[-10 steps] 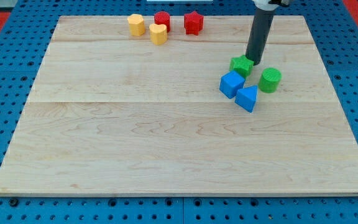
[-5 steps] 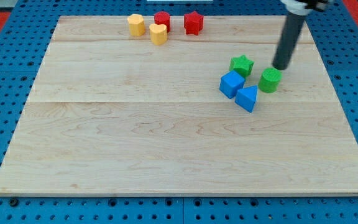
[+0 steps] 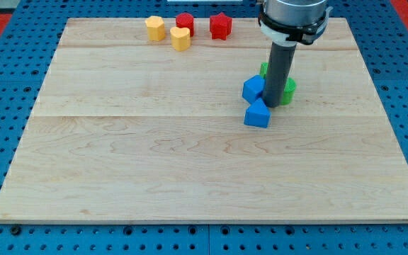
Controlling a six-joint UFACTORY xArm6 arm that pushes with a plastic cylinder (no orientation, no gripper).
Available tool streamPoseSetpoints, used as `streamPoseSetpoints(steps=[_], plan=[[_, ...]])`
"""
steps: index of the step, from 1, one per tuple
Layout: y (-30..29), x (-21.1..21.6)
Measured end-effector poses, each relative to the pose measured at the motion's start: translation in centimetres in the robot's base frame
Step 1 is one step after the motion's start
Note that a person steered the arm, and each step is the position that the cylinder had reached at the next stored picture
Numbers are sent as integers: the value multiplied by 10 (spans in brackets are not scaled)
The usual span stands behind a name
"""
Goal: Move the blue cube to the left center of the board
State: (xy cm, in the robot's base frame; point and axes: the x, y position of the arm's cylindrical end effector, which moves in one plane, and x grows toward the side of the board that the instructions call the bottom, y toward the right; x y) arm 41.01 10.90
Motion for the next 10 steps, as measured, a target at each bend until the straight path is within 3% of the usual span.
streamPoseSetpoints(steps=[2, 4, 5, 6, 8, 10], plan=[[-13, -30], [-79, -56], [-61, -79], [-79, -88], [-211, -41], [-280, -55]])
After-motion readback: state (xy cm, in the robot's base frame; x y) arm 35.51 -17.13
